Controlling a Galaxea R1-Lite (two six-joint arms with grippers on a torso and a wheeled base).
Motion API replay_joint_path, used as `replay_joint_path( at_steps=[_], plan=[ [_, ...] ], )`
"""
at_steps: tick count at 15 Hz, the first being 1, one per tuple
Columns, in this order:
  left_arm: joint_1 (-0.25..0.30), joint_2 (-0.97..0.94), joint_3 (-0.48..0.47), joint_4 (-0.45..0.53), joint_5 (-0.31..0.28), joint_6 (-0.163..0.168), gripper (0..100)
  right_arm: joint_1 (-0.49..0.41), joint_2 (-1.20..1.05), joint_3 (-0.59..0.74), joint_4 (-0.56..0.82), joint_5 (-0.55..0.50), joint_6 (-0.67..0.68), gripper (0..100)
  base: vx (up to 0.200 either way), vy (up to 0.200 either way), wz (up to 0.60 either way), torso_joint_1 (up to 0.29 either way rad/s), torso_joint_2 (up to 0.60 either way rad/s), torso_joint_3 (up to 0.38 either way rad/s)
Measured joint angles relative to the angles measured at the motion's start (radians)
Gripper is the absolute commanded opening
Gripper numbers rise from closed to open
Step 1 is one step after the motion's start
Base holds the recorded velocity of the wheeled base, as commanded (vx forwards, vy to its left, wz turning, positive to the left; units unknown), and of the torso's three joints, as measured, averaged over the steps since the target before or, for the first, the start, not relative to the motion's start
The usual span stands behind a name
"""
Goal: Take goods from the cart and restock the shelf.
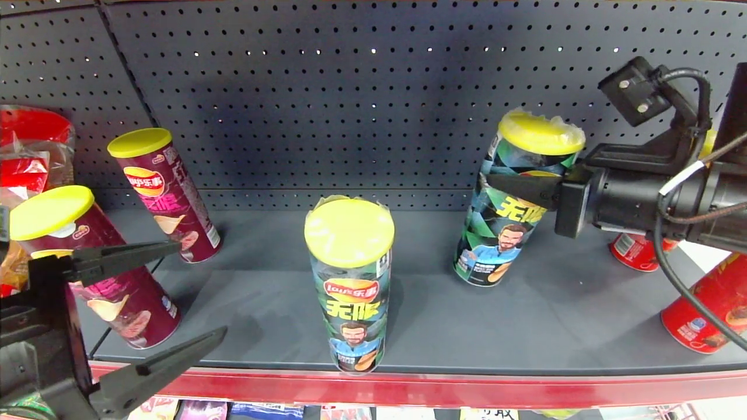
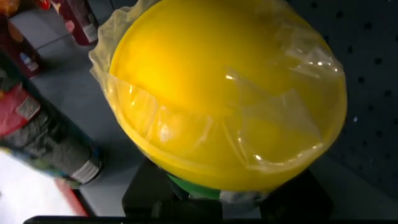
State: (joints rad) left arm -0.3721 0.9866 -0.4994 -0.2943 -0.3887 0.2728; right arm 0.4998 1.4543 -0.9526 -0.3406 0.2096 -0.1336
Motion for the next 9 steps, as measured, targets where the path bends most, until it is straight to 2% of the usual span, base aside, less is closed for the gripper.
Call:
replay_joint_path(
  at_steps=[4, 5, 6, 9],
  plan=[
    [0.000, -0.106, 0.018, 0.111, 0.126, -0.009, 100, 0.036, 0.074, -0.018, -0.073, -0.011, 0.000, 0, 0.000, 0.000, 0.00, 0.000, 0.00, 0.000],
    [0.000, -0.133, 0.021, 0.125, 0.149, -0.039, 100, 0.047, 0.099, -0.040, -0.074, -0.011, 0.000, 0, 0.000, 0.000, 0.00, 0.000, 0.00, 0.000],
    [0.000, -0.158, 0.029, 0.130, 0.163, -0.056, 100, 0.057, 0.124, -0.072, -0.077, -0.011, 0.000, 0, 0.000, 0.000, 0.00, 0.000, 0.00, 0.000],
    [0.000, -0.214, 0.053, 0.133, 0.170, -0.062, 100, 0.091, 0.197, -0.151, -0.077, -0.010, 0.000, 0, 0.000, 0.000, 0.00, 0.000, 0.00, 0.000]
  ],
)
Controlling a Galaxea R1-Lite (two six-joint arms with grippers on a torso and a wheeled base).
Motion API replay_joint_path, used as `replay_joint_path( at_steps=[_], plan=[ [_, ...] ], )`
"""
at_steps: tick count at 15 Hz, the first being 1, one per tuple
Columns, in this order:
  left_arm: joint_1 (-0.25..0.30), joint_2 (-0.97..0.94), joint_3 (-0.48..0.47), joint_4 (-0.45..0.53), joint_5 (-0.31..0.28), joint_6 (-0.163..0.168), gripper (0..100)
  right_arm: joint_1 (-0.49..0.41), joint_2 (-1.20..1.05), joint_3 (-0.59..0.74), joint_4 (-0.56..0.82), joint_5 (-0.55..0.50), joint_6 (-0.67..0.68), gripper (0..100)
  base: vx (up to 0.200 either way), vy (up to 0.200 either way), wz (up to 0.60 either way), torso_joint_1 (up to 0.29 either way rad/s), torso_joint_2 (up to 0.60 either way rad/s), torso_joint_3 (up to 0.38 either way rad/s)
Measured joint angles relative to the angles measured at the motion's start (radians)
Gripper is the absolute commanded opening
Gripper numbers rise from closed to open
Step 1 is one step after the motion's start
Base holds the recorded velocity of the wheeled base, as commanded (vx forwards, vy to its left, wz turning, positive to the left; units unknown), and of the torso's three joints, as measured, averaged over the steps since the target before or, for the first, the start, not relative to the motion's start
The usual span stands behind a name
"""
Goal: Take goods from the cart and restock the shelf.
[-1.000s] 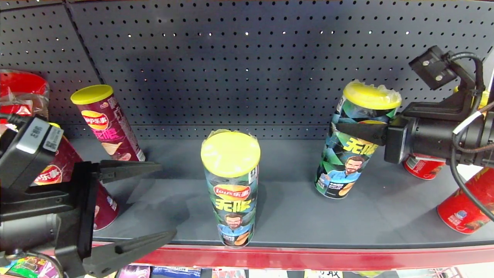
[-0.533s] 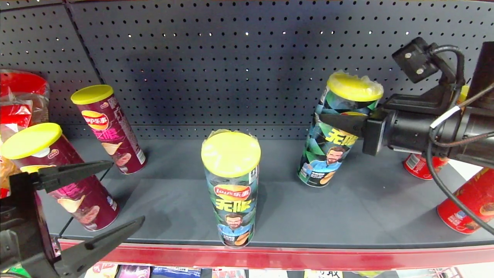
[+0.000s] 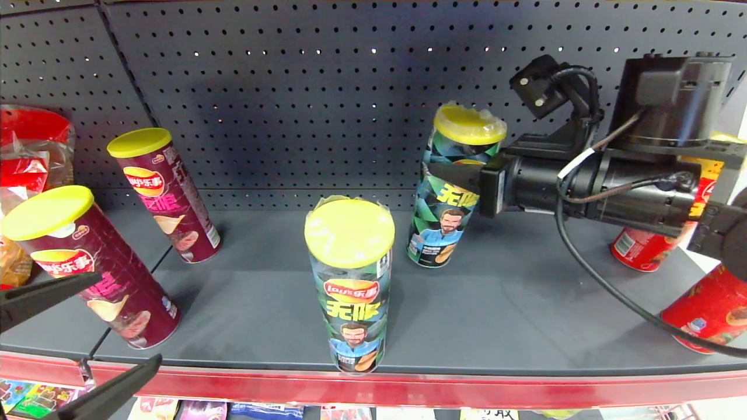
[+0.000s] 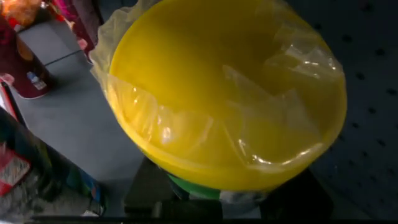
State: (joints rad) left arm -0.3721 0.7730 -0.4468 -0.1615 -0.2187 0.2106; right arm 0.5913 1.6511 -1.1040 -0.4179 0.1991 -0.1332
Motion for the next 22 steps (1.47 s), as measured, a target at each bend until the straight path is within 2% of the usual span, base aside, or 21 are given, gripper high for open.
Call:
replay_joint_path(
  at_steps=[4, 13, 22],
  plan=[
    [0.000, -0.063, 0.005, 0.098, 0.003, -0.001, 100, 0.031, 0.076, -0.061, 0.003, 0.004, 0.000, 0, 0.000, 0.000, 0.00, 0.000, 0.00, 0.000],
    [0.001, -0.093, 0.016, 0.103, 0.007, -0.001, 100, 0.051, 0.182, -0.153, 0.010, 0.008, 0.000, 0, 0.000, 0.000, 0.00, 0.000, 0.00, 0.000],
    [0.001, -0.093, 0.016, 0.102, 0.007, -0.001, 100, 0.081, 0.222, -0.163, 0.008, 0.009, 0.000, 0, 0.000, 0.000, 0.00, 0.000, 0.00, 0.000]
  ],
)
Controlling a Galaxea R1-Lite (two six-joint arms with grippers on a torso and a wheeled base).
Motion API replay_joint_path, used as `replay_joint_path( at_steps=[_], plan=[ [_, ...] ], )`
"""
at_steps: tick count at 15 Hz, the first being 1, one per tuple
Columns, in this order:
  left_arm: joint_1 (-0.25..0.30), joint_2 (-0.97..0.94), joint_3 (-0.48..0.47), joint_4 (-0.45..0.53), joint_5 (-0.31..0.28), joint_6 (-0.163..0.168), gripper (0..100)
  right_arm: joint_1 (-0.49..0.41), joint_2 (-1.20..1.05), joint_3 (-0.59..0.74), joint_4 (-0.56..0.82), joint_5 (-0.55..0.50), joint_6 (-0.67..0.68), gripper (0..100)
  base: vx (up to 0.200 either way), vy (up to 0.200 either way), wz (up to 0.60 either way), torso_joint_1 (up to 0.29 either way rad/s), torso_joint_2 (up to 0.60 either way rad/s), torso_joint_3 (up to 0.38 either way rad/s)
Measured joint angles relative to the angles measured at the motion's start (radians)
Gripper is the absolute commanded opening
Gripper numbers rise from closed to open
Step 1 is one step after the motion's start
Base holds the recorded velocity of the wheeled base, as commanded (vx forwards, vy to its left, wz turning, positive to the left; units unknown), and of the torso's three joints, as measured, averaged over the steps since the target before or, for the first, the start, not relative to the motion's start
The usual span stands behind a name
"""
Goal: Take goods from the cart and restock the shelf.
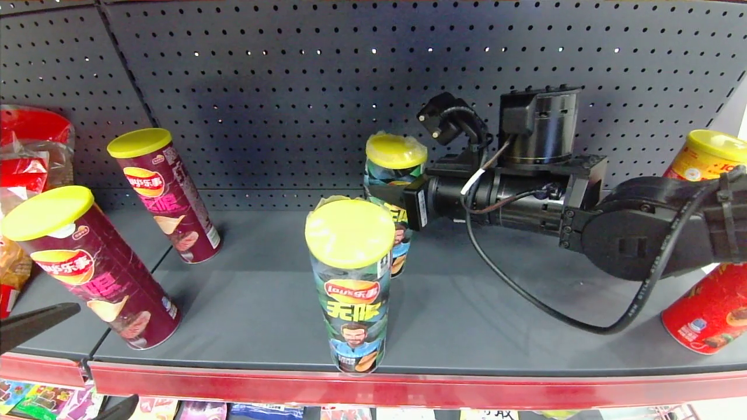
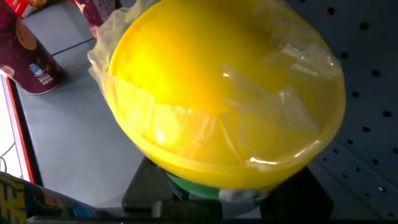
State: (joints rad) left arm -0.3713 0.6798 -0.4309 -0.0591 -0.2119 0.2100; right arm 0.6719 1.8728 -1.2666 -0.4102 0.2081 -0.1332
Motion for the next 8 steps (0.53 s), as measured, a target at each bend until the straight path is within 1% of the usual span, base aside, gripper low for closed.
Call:
replay_joint_path(
  at_steps=[3, 4, 8],
  plan=[
    [0.000, 0.000, 0.001, 0.000, 0.000, 0.000, 100, 0.002, 0.003, 0.004, -0.001, 0.000, 0.000, 0, 0.000, 0.000, 0.00, 0.000, 0.00, 0.000],
    [0.000, 0.000, 0.002, 0.000, 0.000, 0.000, 100, 0.003, 0.003, 0.007, -0.001, 0.000, 0.000, 100, 0.000, 0.000, 0.00, 0.000, 0.00, 0.000],
    [0.000, 0.001, 0.004, 0.000, 0.000, 0.000, 100, 0.002, 0.001, 0.012, 0.003, -0.007, 0.003, 100, 0.000, 0.000, 0.00, 0.000, 0.00, 0.000]
  ],
)
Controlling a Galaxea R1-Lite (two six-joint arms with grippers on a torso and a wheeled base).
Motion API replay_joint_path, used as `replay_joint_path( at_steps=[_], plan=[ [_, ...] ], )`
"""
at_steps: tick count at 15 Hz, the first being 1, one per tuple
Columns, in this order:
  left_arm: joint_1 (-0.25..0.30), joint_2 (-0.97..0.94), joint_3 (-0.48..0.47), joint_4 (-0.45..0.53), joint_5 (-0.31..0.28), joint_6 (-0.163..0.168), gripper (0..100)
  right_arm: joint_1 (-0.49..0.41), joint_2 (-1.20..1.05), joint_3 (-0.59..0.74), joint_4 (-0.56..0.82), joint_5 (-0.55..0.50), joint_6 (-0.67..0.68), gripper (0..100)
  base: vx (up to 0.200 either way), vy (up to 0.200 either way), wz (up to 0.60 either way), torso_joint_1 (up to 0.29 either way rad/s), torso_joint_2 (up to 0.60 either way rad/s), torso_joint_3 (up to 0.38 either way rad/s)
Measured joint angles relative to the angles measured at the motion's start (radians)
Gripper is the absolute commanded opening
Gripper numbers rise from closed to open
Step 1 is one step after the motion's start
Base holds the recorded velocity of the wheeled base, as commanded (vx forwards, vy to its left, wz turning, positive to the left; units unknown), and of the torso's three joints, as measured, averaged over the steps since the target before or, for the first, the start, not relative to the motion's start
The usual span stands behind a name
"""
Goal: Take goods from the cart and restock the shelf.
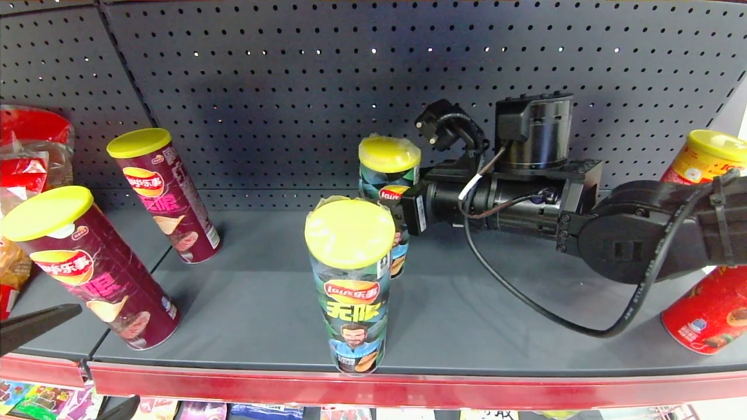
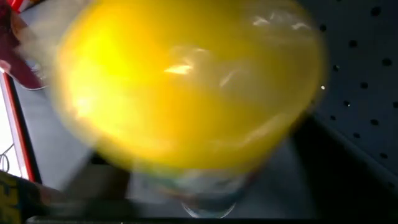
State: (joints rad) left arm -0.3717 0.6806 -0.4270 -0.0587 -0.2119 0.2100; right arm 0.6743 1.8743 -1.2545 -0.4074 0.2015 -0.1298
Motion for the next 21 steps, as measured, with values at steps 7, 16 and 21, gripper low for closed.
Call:
replay_joint_path(
  at_steps=[7, 16, 21],
  plan=[
    [0.000, 0.006, 0.032, 0.000, 0.001, 0.001, 100, -0.001, -0.139, 0.167, -0.003, -0.043, 0.003, 100, 0.000, 0.000, 0.00, 0.000, 0.00, 0.000],
    [0.000, -0.012, 0.113, 0.002, 0.002, -0.001, 100, -0.007, -0.661, 0.700, 0.016, -0.163, 0.000, 100, 0.000, 0.000, 0.00, 0.000, 0.00, 0.000],
    [0.000, -0.064, 0.148, 0.004, 0.019, -0.003, 100, -0.011, -1.005, 0.769, 0.376, -0.205, -0.001, 100, 0.000, 0.000, 0.00, 0.000, 0.00, 0.000]
  ],
)
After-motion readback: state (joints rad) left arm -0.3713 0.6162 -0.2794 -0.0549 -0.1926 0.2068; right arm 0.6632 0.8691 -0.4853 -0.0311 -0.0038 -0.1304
